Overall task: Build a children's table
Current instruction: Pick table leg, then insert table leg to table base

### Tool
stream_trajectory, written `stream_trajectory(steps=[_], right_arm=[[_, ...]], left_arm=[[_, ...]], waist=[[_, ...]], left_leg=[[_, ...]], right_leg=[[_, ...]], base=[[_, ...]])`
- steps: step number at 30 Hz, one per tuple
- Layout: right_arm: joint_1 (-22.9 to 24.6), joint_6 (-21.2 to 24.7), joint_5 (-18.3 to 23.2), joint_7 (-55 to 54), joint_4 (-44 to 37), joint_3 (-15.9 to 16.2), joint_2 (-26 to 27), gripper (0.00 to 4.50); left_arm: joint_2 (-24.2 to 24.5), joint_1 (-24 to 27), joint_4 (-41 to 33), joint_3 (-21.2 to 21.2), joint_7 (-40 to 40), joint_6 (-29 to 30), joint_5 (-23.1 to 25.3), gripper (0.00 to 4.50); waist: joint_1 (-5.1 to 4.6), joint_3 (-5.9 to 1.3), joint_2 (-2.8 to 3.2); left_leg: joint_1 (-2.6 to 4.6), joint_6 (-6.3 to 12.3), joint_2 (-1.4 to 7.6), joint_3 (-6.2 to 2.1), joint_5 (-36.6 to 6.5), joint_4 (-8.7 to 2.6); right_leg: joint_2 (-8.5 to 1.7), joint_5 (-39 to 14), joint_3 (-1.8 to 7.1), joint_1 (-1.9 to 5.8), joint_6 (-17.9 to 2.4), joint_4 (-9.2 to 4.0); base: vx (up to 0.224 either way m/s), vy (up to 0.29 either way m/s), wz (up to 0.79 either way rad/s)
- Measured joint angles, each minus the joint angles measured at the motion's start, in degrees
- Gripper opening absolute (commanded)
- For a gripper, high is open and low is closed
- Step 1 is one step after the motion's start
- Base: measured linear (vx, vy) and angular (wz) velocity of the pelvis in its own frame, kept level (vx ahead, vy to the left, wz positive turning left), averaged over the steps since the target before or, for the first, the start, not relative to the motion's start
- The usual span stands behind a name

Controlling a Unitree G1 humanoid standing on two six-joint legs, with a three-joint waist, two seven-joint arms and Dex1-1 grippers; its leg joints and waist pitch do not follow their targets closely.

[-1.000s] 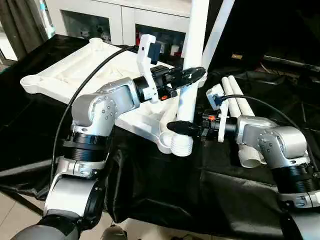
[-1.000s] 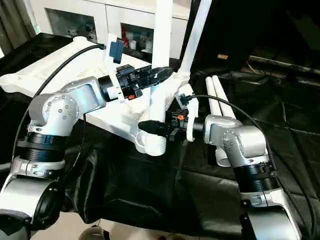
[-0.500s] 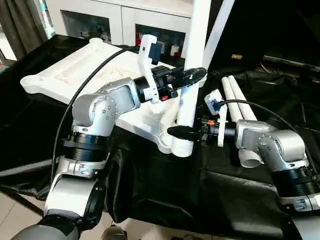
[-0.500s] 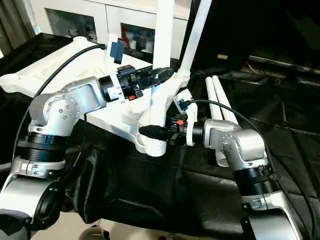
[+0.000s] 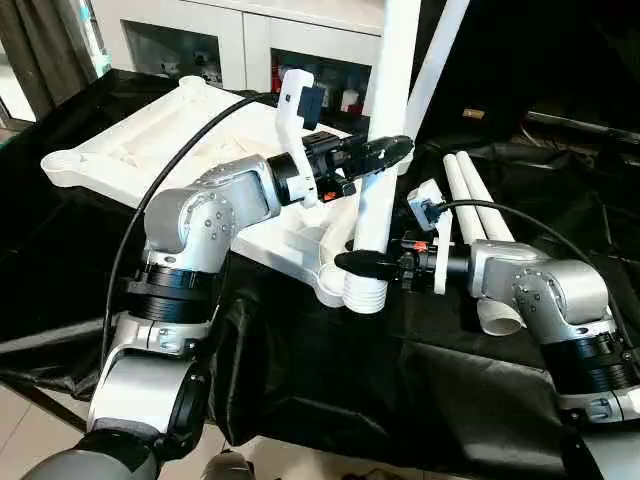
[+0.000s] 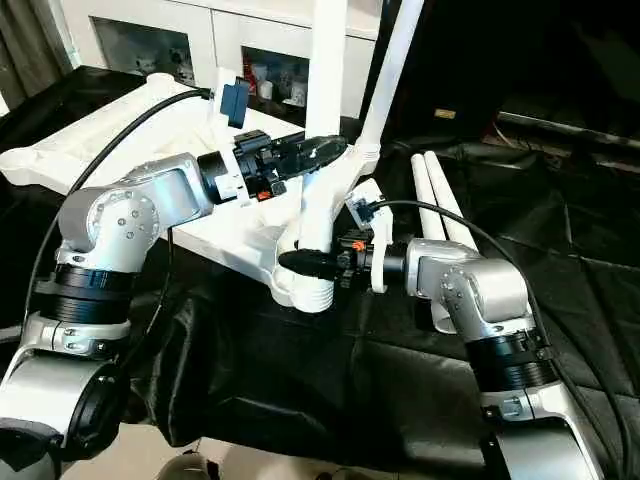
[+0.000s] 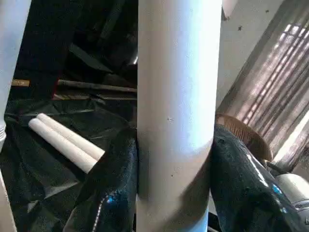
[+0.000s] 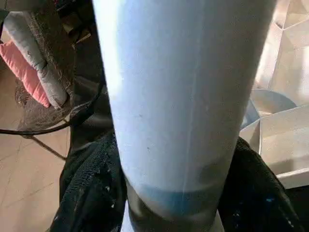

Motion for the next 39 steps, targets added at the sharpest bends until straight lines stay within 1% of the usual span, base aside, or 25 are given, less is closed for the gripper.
stream_trajectory(steps=[1,2,3,5,6,8,12,14,16,18,19,21,22,23,24,26,27,29,31,32,34,35,37,39], right_arm=[[0.0,-0.04,-0.01,-0.03,0.02,0.0,0.01,1.96],[0.0,-0.12,-0.02,-0.05,0.02,0.0,0.03,1.95],[0.0,-0.15,-0.02,-0.06,0.02,0.0,0.05,1.95],[0.0,-0.43,-0.03,-0.27,0.05,-0.02,0.42,1.95],[0.0,-0.67,-0.03,-0.42,0.06,-0.1,0.72,1.95],[0.0,-1.98,-0.01,-1.55,0.08,-0.81,1.74,1.94],[0.16,-3.16,0.02,-3.81,0.39,-2.7,3.33,1.93],[0.17,-4.83,0.0,-6.73,1.79,-5.03,5.2,1.93],[0.16,-7.16,-0.31,-10.63,3.51,-6.96,6.81,1.93],[0.1,-10.73,-2.23,-15.52,5.98,-8.62,8.0,1.93],[0.11,-12.46,-3.69,-18.17,7.58,-9.53,7.97,1.93],[0.15,-14.13,-4.91,-20.84,9.18,-10.96,7.91,1.93],[0.15,-14.91,-5.66,-22.01,9.4,-11.36,7.96,1.93],[0.15,-15.65,-6.05,-22.78,9.4,-11.39,7.99,1.93],[0.14,-16.21,-6.3,-23.13,9.4,-11.39,8.02,1.93],[0.46,-16.68,-7.17,-23.14,9.14,-10.9,7.86,1.93],[1.0,-17.22,-7.59,-22.84,8.74,-10.57,7.68,1.93],[2.31,-17.64,-8.33,-22.58,8.6,-10.33,7.15,1.93],[3.04,-17.85,-8.8,-22.58,8.69,-10.23,6.97,1.93],[3.06,-18.24,-8.87,-22.52,8.66,-10.14,6.97,1.93],[3.32,-19.62,-9.17,-22.15,7.83,-9.53,6.92,1.93],[3.74,-20.12,-9.25,-21.83,7.2,-9.23,6.86,1.93],[4.56,-20.36,-9.26,-21.5,6.2,-8.98,6.78,1.93],[5.36,-20.5,-9.3,-21.45,6.03,-9.0,6.45,1.93]], left_arm=[[0.08,0.0,-0.01,-0.27,-0.1,-0.47,0.37,2.13],[0.12,0.0,-0.01,-0.67,-0.33,-1.06,0.55,2.34],[0.13,0.0,-0.04,-0.78,-0.48,-1.17,0.58,2.47],[0.34,0.01,-0.12,-0.76,-1.12,-0.99,0.35,2.5],[0.22,0.0,-0.15,-0.67,-1.31,-1.19,0.32,2.6],[-0.73,0.0,0.11,0.15,-0.61,-3.26,0.46,2.93],[-2.61,0.0,0.62,3.08,1.44,-9.2,0.58,2.9],[-4.21,-0.2,2.54,6.87,3.22,-13.73,-0.01,2.9],[-3.88,-0.44,4.87,9.89,4.21,-17.46,-0.62,2.9],[0.77,-0.43,7.04,7.64,0.93,-19.55,2.09,2.9],[4.19,0.08,7.58,4.92,-2.15,-20.9,5.0,2.9],[8.46,1.51,7.86,-0.16,-6.77,-23.89,9.98,2.9],[11.37,2.44,8.45,-4.5,-10.18,-26.05,13.63,2.9],[13.3,2.85,9.39,-8.16,-12.85,-27.66,16.52,2.9],[13.93,3.4,10.32,-10.6,-14.55,-28.45,18.49,2.9],[16.35,2.43,16.35,-18.09,-19.69,-33.54,25.17,2.9],[17.28,1.8,19.63,-20.36,-21.75,-35.45,27.88,2.9],[18.38,1.52,23.79,-22.11,-24.22,-37.87,31.06,2.9],[18.4,0.51,26.47,-22.83,-26.11,-39.82,32.56,2.9],[18.4,-0.55,27.82,-23.67,-27.0,-41.06,33.4,2.9],[18.7,-4.58,33.27,-27.19,-29.35,-45.17,37.14,2.9],[18.86,-6.17,35.61,-28.68,-30.13,-47.21,38.88,2.61],[19.21,-7.73,39.39,-30.04,-31.17,-50.36,41.31,2.54],[18.83,-8.69,42.59,-31.05,-31.9,-52.85,43.08,2.36]], waist=[[0.0,0.0,0.0],[0.01,0.0,0.0],[0.01,0.0,0.0],[-0.01,0.0,0.0],[-0.01,0.0,0.0],[-0.02,0.0,0.0],[-0.04,0.0,0.01],[-0.05,-0.01,0.02],[-0.13,-0.01,0.01],[-0.26,-0.03,-0.02],[-0.26,-0.03,-0.01],[-0.26,-0.02,0.0],[-0.15,-0.02,0.0],[-0.05,-0.02,0.02],[-0.04,-0.01,0.03],[-0.14,0.0,0.05],[-0.25,0.02,0.12],[-0.42,0.05,0.17],[-0.58,0.1,0.25],[-0.62,0.12,0.28],[-0.63,0.1,0.45],[-0.65,0.06,0.61],[-0.89,-0.01,0.97],[-0.93,0.01,1.03]], left_leg=[[0.0,0.0,0.0,0.0,0.0,0.0],[0.0,0.0,0.0,0.0,0.0,0.0],[0.0,0.0,0.0,0.0,0.0,0.01],[0.0,0.0,0.0,0.0,0.0,0.01],[0.01,0.0,0.0,0.0,0.0,0.01],[0.0,0.0,0.01,0.0,0.0,0.02],[0.0,0.0,0.01,-0.01,0.0,0.04],[0.05,0.0,0.01,0.0,0.0,0.06],[0.05,-0.04,0.0,-0.01,0.02,0.07],[0.08,-0.08,0.0,-0.01,0.05,0.06],[0.08,-0.09,0.02,-0.01,0.06,0.06],[0.07,-0.09,0.03,-0.01,0.05,0.04],[0.05,-0.08,0.02,-0.01,0.05,0.03],[0.06,-0.08,0.02,-0.01,0.04,0.03],[0.05,-0.08,-0.01,-0.01,0.04,0.03],[0.07,-0.09,-0.01,-0.01,0.04,0.03],[0.09,-0.09,-0.01,-0.01,0.05,0.02],[0.09,-0.11,0.0,-0.01,0.06,0.02],[0.08,-0.12,0.0,-0.01,0.06,0.02],[0.09,-0.13,0.0,-0.01,0.07,0.02],[0.11,-0.14,-0.01,-0.01,0.08,0.03],[0.14,-0.13,-0.01,-0.01,0.07,0.03],[0.17,-0.11,-0.03,0.0,0.05,0.03],[0.17,-0.11,-0.02,-0.01,0.06,0.02]], right_leg=[[0.0,0.0,0.0,0.0,0.0,0.0],[0.0,0.0,0.0,0.0,0.0,0.0],[0.0,0.0,0.0,0.0,0.01,0.0],[0.0,0.01,0.0,0.0,0.01,0.01],[0.0,0.01,0.0,0.0,0.0,0.01],[0.0,0.02,0.0,0.0,-0.01,0.01],[0.0,0.04,0.0,0.0,-0.01,0.01],[0.0,0.06,0.0,0.06,-0.01,0.01],[0.0,0.1,0.0,0.05,-0.01,0.01],[0.03,0.13,-0.01,0.04,0.02,0.01],[0.03,0.13,0.01,0.03,0.03,0.01],[0.02,0.12,0.02,0.03,0.05,-0.02],[0.01,0.1,0.02,0.03,0.08,-0.02],[0.01,0.1,0.02,0.04,0.09,-0.02],[-0.01,0.1,0.03,0.04,0.09,-0.02],[-0.01,0.12,0.04,0.05,0.1,-0.02],[0.0,0.15,0.06,0.05,0.13,-0.02],[0.01,0.18,0.06,0.04,0.13,-0.01],[0.0,0.2,0.06,0.03,0.09,-0.01],[0.0,0.22,0.06,0.03,0.08,-0.01],[0.0,0.23,0.07,0.05,0.07,-0.01],[0.0,0.23,0.08,0.07,0.07,-0.02],[-0.01,0.23,0.14,0.09,0.07,-0.03],[0.0,0.23,0.12,0.09,0.07,-0.01]], base=[[0.0,0.0,0.0],[0.0,0.0,0.0],[0.0,0.0,0.0],[0.0,0.0,0.0],[0.0,0.0,0.0],[0.0,0.0,0.0],[0.0,0.0,0.0],[0.0,0.0,0.0],[0.0,0.0,0.0],[0.0,0.0,0.0],[0.0,0.0,0.0],[0.0,0.0,0.0],[0.0,0.0,0.0],[0.0,0.0,0.0],[0.0,0.0,0.0],[0.0,0.0,0.0],[0.0,0.0,0.0],[0.0,0.0,0.0],[0.0,0.0,0.0],[0.0,0.0,0.0],[0.0,0.0,0.0],[0.0,0.0,0.0],[0.0,0.0,0.0],[0.0,0.0,0.0]])
